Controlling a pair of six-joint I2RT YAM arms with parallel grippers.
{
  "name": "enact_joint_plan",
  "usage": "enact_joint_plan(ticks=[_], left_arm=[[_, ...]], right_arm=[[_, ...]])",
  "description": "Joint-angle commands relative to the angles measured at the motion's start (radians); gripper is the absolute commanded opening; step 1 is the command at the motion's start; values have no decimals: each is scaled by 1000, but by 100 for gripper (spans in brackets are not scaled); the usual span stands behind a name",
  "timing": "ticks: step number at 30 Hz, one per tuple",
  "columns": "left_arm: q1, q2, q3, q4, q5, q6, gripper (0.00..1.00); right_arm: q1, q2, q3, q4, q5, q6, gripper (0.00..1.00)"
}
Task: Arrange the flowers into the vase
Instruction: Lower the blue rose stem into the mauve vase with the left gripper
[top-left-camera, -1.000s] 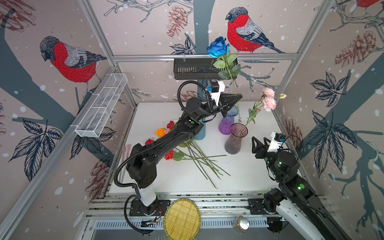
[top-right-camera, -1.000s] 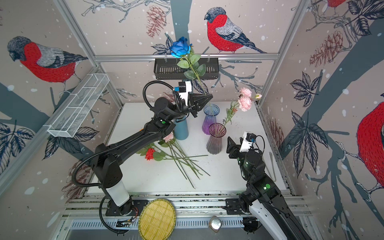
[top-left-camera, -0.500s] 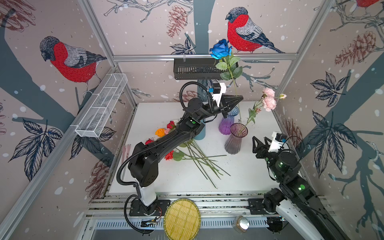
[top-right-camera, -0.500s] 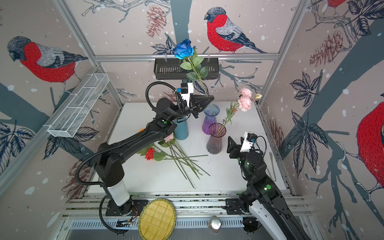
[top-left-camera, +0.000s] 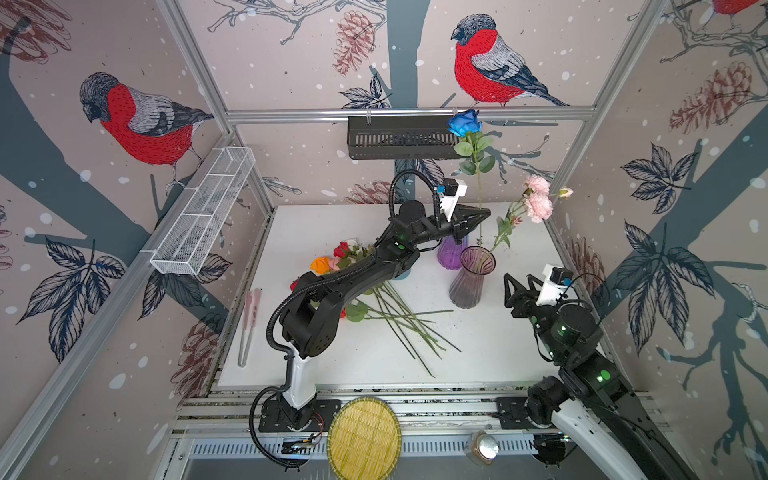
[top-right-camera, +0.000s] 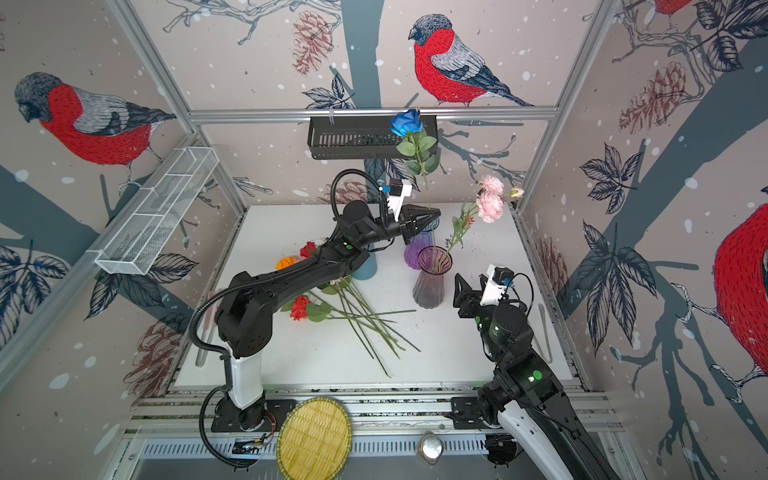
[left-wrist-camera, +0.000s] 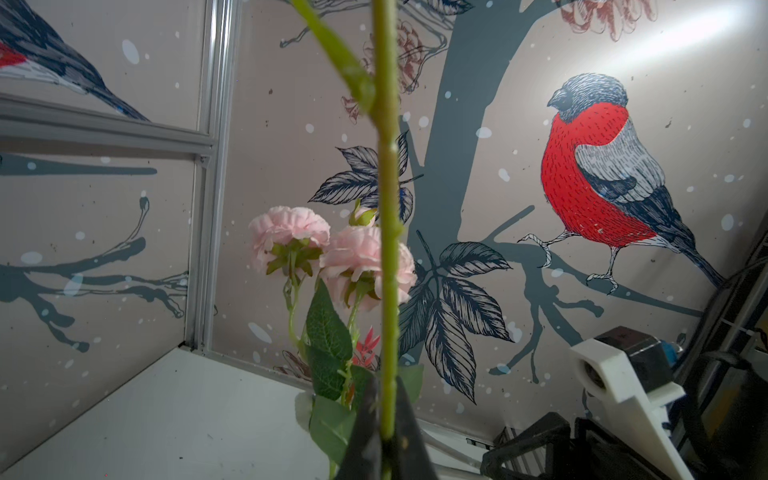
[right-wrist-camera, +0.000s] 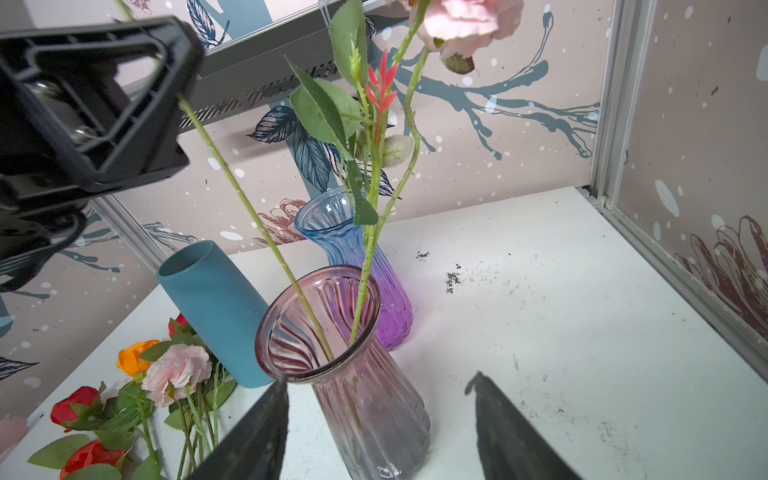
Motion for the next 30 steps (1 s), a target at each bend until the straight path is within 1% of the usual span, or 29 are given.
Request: enact_joint_plan(ticks=[1,3,5,7,8,9,10,15,21,23,25,26,29,30], left_arm=[[-4,36,52,-157,7,11,14],[-7,50,71,-214,1,27,22],[-9,54,79,-252,-9,39,35],[-10,53,83,-283,-21,53,58],[-10,51,85,-306,-26,59,72],[-10,47,89,-333,-38,69,81],[-12,43,93,-359,-52,76,85],[-12,4,71,-447,-112,104,88],[-20,-14,111,-589,-114,158,90],[-20,-32,96,-591,-125,164,90],[-20,-48,72,-569,-119,164,86],[-20,-50,67,-561,-103,164,82],[-21,-55,64,-540,-44,149,71],[-22,-59,58,-519,-12,142,70]], right_arm=[[-2,-1,-2,38,-10,-3,70],[-2,-2,-3,39,-11,-3,70],[-2,-3,-4,43,-13,-4,70],[-2,0,-6,44,-13,-3,70],[-2,-2,-6,44,-14,-4,70],[-2,-1,-6,45,-14,-4,70],[-2,-1,-6,44,-14,-4,70],[-2,-2,-7,45,-16,-5,70],[-2,-1,-7,45,-17,-6,71],[-2,-4,-7,43,-17,-5,71],[-2,-5,-7,44,-17,-6,71],[-2,-5,-7,44,-17,-6,71],[-2,-6,-6,40,-17,-6,71],[-2,-7,-4,38,-17,-5,71]])
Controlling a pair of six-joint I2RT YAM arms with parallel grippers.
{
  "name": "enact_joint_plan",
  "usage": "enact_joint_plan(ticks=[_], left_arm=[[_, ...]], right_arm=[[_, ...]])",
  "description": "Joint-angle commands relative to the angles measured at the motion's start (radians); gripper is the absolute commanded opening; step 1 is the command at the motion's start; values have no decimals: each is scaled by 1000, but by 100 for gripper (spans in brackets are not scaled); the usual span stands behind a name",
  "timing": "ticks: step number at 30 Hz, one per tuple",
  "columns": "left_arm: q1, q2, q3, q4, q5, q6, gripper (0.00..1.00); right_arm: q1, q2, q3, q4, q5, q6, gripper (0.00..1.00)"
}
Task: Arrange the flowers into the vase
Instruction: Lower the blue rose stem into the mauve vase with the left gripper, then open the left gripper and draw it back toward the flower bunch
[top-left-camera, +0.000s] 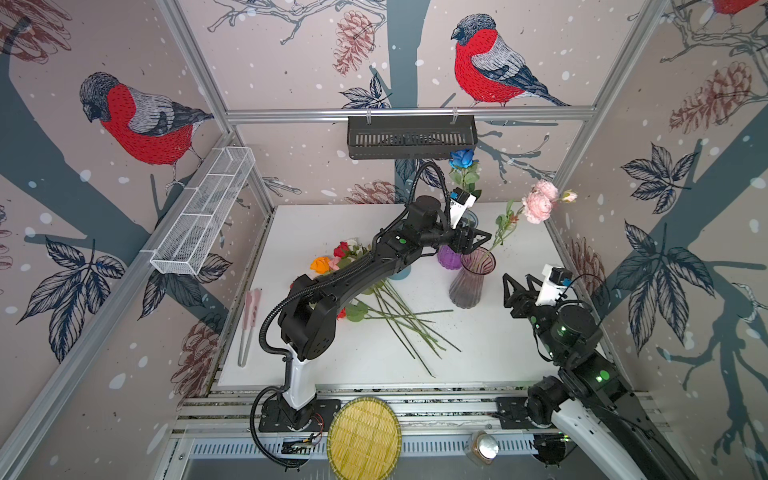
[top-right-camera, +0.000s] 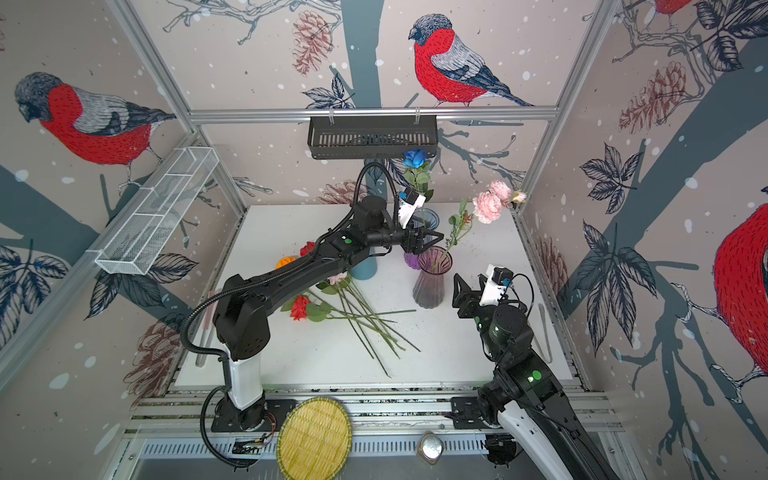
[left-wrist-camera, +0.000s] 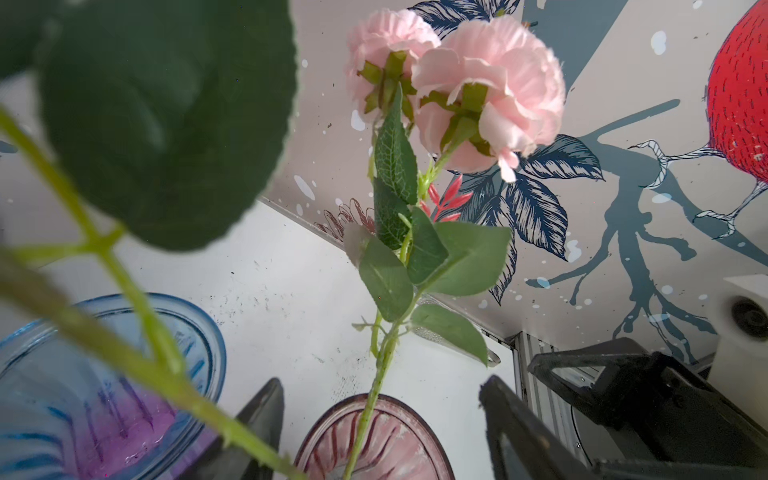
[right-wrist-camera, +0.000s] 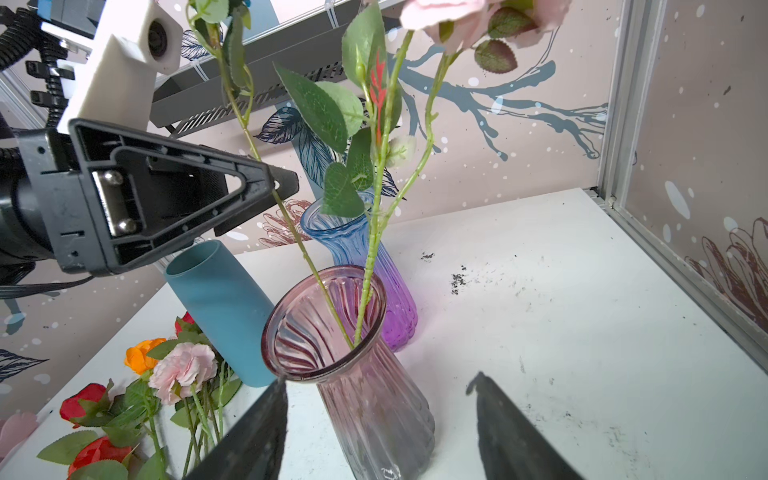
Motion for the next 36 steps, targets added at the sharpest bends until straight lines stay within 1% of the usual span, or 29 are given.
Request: enact_joint_plan(ticks=[1,3,7,9,12,13,17,24,28,31,34,36], left_arm=[[-4,-19,-19,67,100,-7,70],[-11,-31,-44,118,158,-24,70],[-32,-44,-50,132,210,-16,70],[-39,-38,-28,106,202,-18,70],[-48,-20,35,50,209,-14,63],[-51,-16,49,42,215,-13,62],[-65,-19,86,12,197,11,62],[-65,-30,78,-53,134,57,62],[-64,-80,-10,-26,66,68,61],[-59,-150,-113,27,11,73,60],[-53,-248,-256,118,-47,74,59],[-47,-326,-386,213,-88,60,59]], right_arm=[[-1,-5,2,22,-1,-4,71],[0,-10,2,18,0,-5,71],[1,-13,0,16,2,-4,71],[1,-13,-1,17,3,-4,71],[1,-12,-1,21,3,-5,71],[0,-12,-1,21,4,-5,71],[1,-12,-1,19,3,-5,71],[2,-13,1,17,1,-7,71],[0,-12,0,17,0,-7,71],[1,-12,-3,18,-3,-8,71],[1,-7,-3,22,-27,-9,67],[1,9,4,17,-57,-8,63]])
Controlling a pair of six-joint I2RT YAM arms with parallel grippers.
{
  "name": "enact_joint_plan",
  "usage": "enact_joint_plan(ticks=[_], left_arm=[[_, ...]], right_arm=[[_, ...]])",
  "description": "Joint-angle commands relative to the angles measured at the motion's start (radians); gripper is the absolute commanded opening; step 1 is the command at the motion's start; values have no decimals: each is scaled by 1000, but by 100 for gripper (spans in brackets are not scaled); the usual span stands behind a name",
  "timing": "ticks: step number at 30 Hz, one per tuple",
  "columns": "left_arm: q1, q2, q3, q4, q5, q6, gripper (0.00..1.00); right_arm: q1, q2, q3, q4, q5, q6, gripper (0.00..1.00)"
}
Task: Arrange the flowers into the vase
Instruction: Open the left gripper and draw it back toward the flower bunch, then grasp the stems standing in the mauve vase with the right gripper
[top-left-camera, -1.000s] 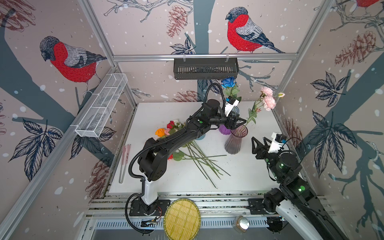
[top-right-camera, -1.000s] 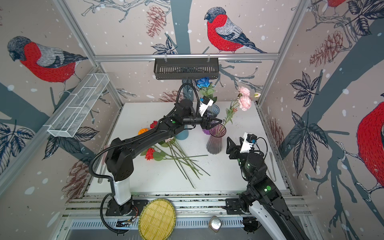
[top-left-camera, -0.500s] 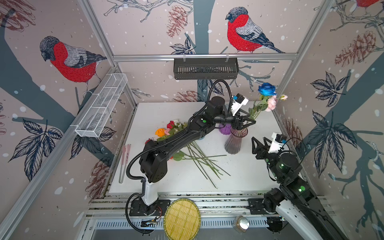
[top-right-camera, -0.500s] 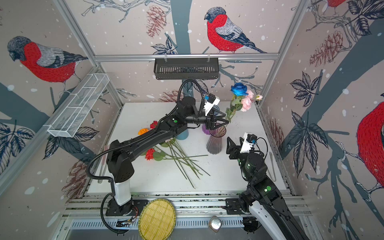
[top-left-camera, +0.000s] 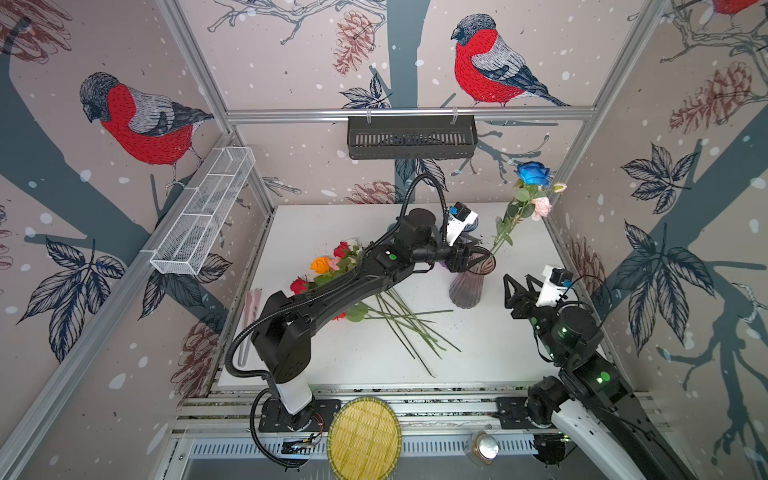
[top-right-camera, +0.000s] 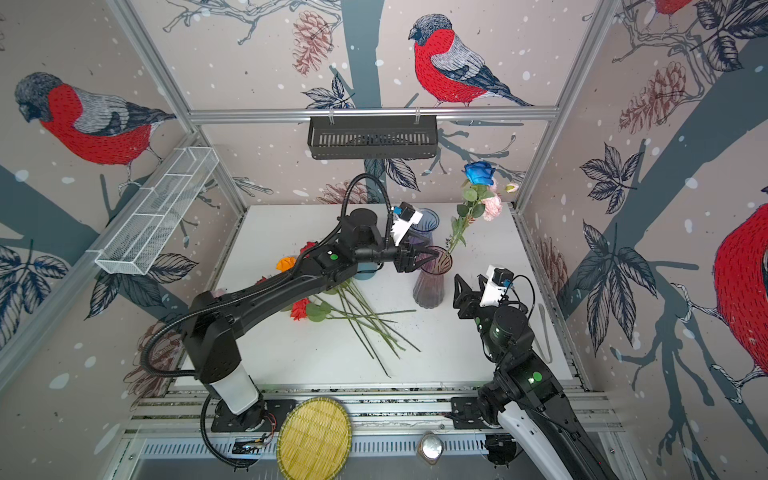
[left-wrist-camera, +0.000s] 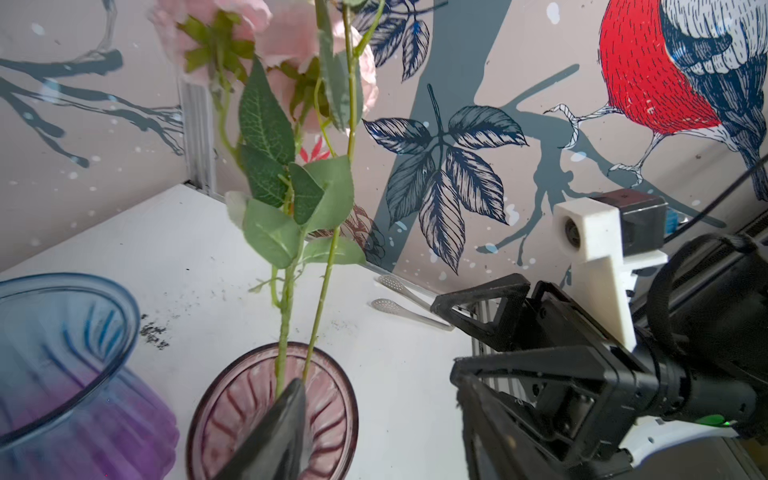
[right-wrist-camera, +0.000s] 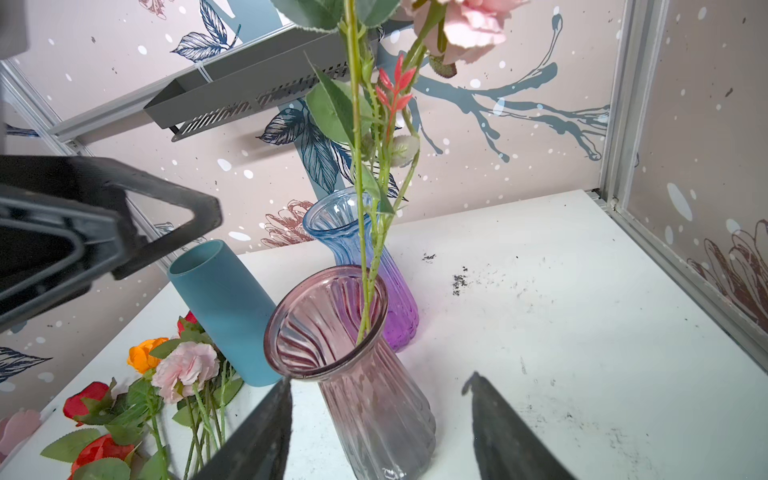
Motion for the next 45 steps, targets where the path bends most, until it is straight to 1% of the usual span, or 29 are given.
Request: enact_joint_plan(ticks=[1,4,6,7,9,11,12,15,17,19,20,22,25,27,28,31,32,33,35,38,41,43,45], left_arm=[[9,-99,-157,201,-96,-1,59],[18,-199,-350,328,-160,-29,58],[20,-258,-483,409,-227,-49,57],[20,-279,-537,448,-249,-62,56],[20,-316,-642,520,-274,-80,55],[19,-340,-706,541,-290,-72,55],[19,-350,-732,544,-300,-62,55],[19,-384,-798,541,-335,-8,55],[19,-411,-843,553,-358,24,54],[18,-442,-888,574,-378,52,55],[18,-457,-911,591,-386,60,55],[19,-484,-956,627,-402,73,54],[19,-515,-1011,669,-426,95,55],[18,-536,-1008,629,-435,105,55],[17,-541,-1011,627,-441,105,54],[15,-537,-1021,655,-437,85,55],[14,-533,-1017,647,-437,86,55],[14,-531,-1011,637,-440,85,55],[13,-532,-1005,624,-447,83,55],[11,-547,-1006,614,-459,84,55],[6,-560,-1007,603,-476,86,55],[4,-566,-1003,592,-486,91,55],[0,-571,-999,581,-493,95,55]], right_arm=[[1,26,14,16,-62,-7,62],[-9,90,53,5,-111,10,57],[-31,140,93,1,-135,26,49],[-44,163,113,-2,-148,31,40],[-84,224,163,-14,-167,40,20],[-130,280,188,-6,-219,43,8],[-158,306,195,5,-266,50,5],[-225,370,207,50,-414,77,4],[-244,404,218,72,-452,85,4],[-245,436,235,78,-452,79,4],[-245,457,247,81,-456,75,5],[-245,497,279,80,-479,69,11],[-242,552,325,90,-515,79,25],[-233,587,348,103,-522,92,37],[-223,601,357,108,-509,99,39],[-168,648,391,109,-410,140,48],[-138,661,405,105,-349,163,52],[-110,671,416,101,-280,190,58],[-66,686,431,96,-185,234,67],[-34,706,467,55,-64,323,69],[-29,729,529,-32,-19,426,70],[-16,745,580,-99,-1,471,75],[7,764,634,-179,38,503,83]])
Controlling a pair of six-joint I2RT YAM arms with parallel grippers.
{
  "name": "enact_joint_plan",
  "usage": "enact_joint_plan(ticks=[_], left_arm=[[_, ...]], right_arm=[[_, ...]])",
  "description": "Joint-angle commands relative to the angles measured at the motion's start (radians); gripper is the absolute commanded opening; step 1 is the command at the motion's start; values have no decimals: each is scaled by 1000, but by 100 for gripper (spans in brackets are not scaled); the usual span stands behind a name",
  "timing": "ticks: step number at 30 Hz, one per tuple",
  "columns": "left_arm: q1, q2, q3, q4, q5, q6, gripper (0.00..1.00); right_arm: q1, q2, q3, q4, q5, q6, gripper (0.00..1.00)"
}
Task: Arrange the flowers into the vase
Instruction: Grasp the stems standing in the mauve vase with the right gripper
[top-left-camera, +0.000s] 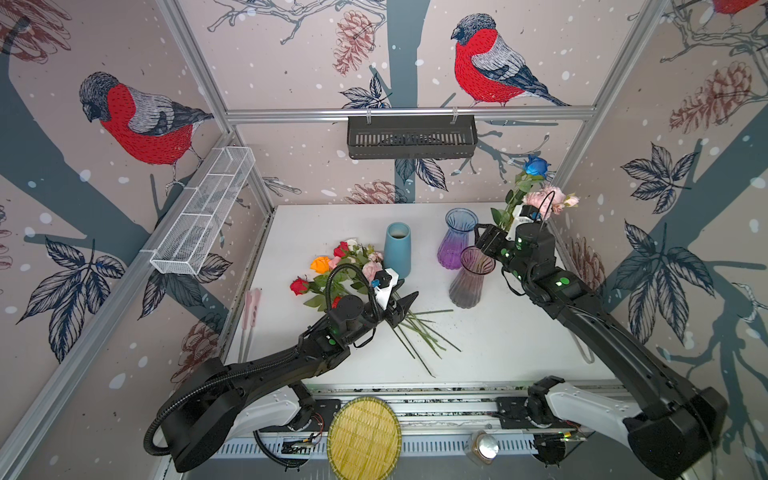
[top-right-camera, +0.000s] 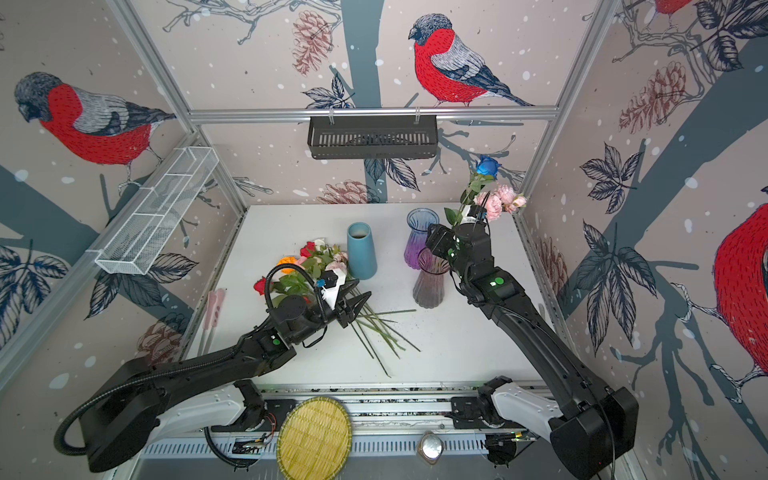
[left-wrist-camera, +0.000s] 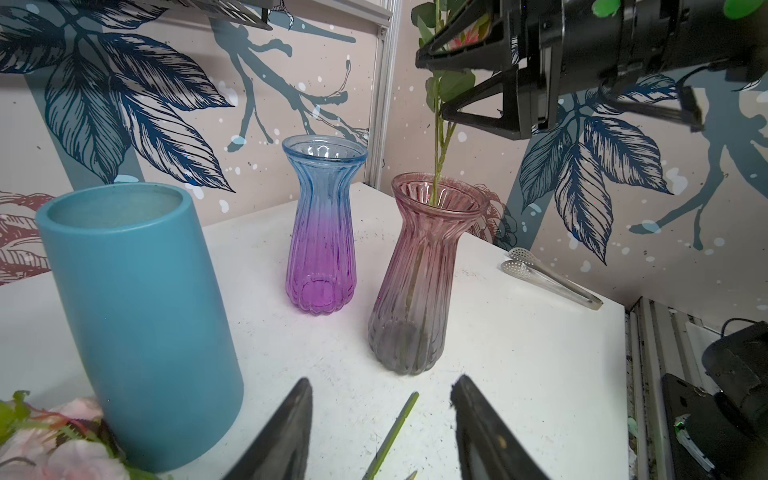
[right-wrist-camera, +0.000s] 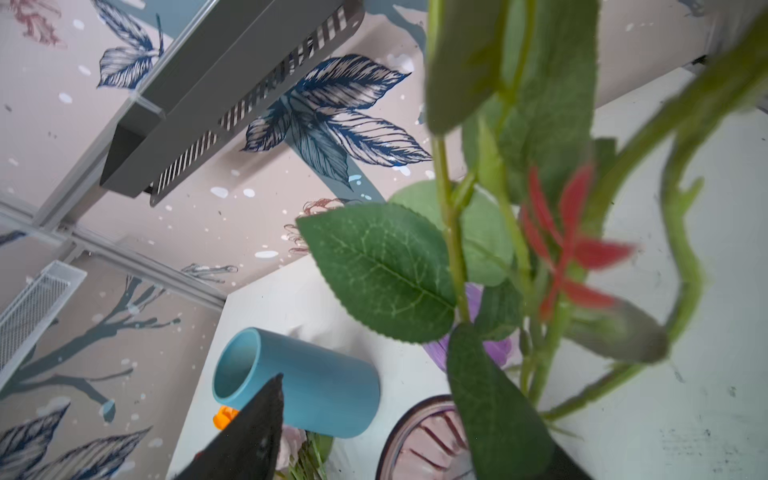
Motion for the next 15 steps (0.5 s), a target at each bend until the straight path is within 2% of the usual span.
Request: enact_joint_plan(ticks=[1,4,15], left_arm=[[-7,-13,10,3,-29,18,55],[-15,-26,9,-6,-44,30,55],[-18,-35,13,-27,-67,46,55]], right_arm=[[31,26,77,-155,116,114,85],[42,61,128,-227,122,143,86],[24,161,151,-255,106,178,84]])
